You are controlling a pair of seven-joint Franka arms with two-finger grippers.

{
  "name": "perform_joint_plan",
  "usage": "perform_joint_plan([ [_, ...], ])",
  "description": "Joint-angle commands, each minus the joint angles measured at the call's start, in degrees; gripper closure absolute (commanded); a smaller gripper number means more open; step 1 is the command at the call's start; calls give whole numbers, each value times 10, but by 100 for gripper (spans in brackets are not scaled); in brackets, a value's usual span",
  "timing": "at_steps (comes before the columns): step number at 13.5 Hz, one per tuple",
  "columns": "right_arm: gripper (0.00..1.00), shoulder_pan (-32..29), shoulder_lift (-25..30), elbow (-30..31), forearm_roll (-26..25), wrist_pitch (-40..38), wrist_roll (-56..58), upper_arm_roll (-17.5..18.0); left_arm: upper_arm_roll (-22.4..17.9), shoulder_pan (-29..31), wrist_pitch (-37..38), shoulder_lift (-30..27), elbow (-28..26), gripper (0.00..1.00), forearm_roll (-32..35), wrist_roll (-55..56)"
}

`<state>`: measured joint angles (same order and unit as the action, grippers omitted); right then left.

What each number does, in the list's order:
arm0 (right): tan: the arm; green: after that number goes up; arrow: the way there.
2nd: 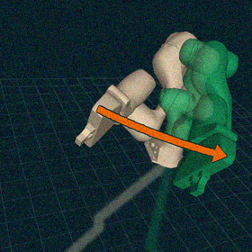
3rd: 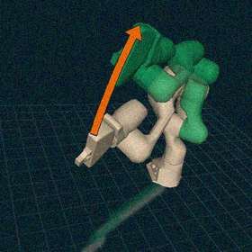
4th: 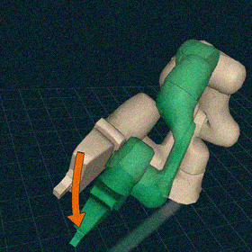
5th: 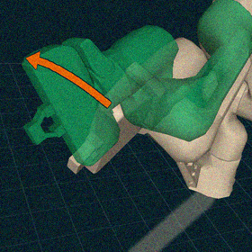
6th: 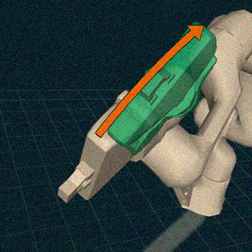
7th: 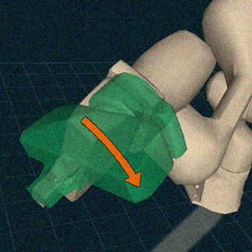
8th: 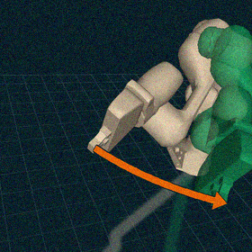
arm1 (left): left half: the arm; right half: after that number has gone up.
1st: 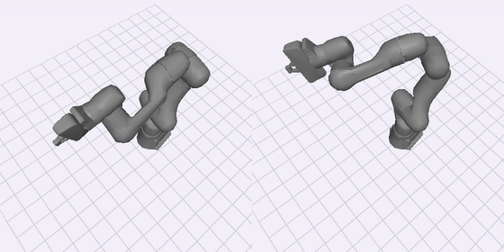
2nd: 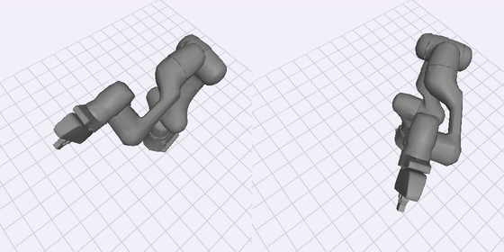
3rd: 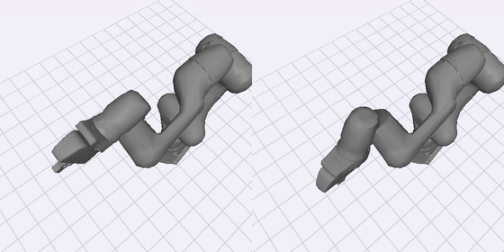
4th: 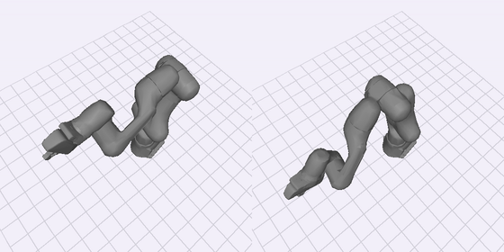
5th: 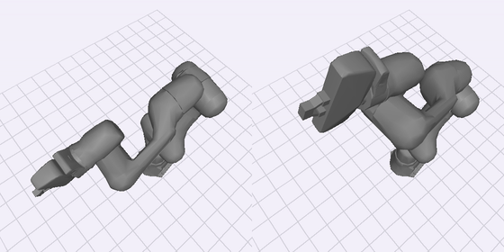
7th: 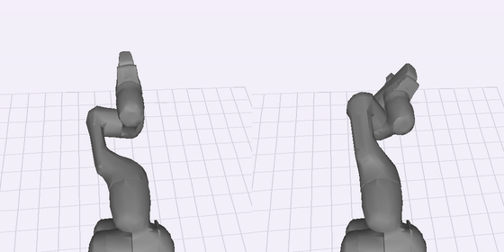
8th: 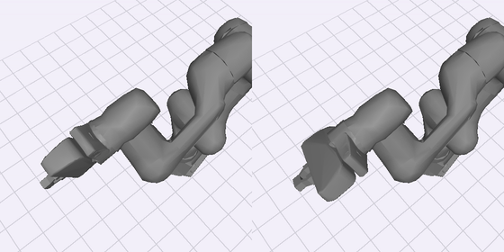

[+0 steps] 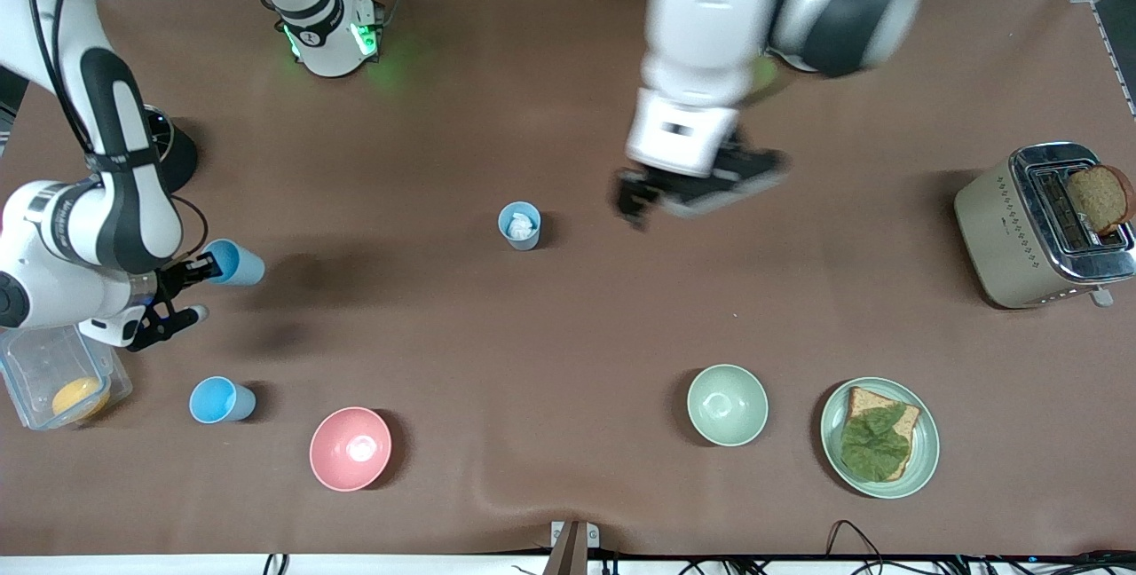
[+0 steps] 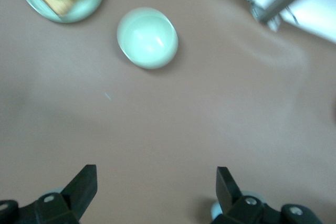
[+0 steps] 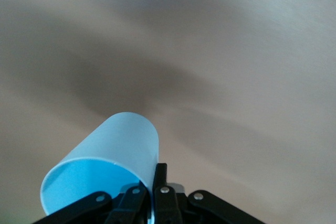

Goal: Stack blue cups with both arms
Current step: 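Release the tissue cup and raise the left gripper away, then carry the held blue cup with the right gripper over the tissue cup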

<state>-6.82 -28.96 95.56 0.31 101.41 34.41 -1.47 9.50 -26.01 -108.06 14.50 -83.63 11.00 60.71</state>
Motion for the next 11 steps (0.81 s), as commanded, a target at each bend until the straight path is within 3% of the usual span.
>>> perform_joint_plan([
  [1,100,23,62,6,10,-58,-16,35,10,94,9,-44,-22,0,-4,-151],
  [4,100,102,100,8,27,-100,-90,35,11,167,38,-64,-21,0,-29,-274],
  [6,100,152,106,8,60,-122,-198,35,10,205,61,-73,-19,0,-34,-340],
  [8,100,219,110,12,74,-123,-322,35,-24,212,76,-93,-21,0,-57,-397],
  [11,100,301,101,17,143,-99,-476,34,-61,221,124,-112,-18,0,-94,-496],
])
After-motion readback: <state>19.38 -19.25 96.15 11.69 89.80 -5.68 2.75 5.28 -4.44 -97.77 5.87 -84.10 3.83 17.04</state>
